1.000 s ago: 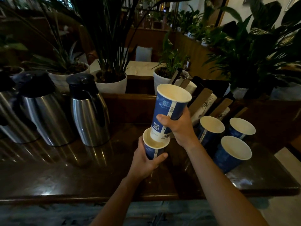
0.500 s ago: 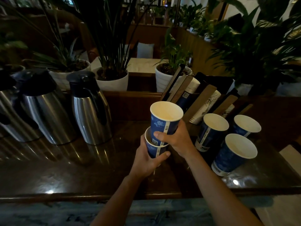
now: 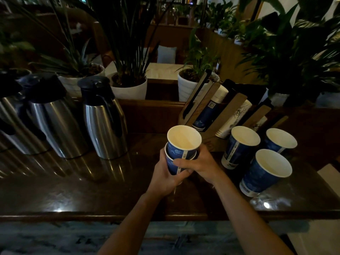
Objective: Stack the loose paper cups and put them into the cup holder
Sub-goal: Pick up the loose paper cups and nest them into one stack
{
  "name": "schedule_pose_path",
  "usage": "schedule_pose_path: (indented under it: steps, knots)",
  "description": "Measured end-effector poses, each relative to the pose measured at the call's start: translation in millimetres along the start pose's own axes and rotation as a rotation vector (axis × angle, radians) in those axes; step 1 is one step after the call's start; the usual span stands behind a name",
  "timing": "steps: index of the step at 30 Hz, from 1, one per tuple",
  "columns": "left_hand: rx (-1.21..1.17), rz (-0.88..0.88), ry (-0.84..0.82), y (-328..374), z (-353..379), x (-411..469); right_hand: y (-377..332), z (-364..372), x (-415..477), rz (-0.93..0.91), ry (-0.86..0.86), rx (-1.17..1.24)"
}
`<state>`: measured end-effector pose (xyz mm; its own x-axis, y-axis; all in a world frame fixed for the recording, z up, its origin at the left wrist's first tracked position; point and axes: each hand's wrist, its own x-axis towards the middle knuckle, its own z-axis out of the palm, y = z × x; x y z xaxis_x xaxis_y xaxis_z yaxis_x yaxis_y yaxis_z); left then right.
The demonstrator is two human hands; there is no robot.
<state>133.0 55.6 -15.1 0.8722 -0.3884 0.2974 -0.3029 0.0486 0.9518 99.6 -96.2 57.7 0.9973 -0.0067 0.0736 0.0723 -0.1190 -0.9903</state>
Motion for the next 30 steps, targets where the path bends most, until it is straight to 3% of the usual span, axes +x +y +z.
schedule_pose_path:
  steps: [7, 14, 19, 24, 30]
  knots:
    - [-0.022, -0.021, -0.019, 0.2, -1.5, -2.3, -11.6, -12.1, -0.2, -0.005, -0.124, -0.099]
    - [-0.004, -0.032, -0.005, -0.8, -1.2, -2.2, -42.6, -12.0, 10.0, -0.078, -0.042, -0.191]
    - [0.000, -0.044, -0.002, -4.1, -1.0, -0.4, -66.5, 8.0, 23.9, -0.237, 0.003, -0.584]
    - [0.058, -0.035, 0.004, -7.8, -1.4, -0.1, -64.6, 25.4, 34.3, -0.279, -0.233, -1.066]
    - [0.072, -0.011, 0.008, -4.6, -1.1, 0.7, -51.7, 32.8, 33.3, -0.244, -0.273, -1.225]
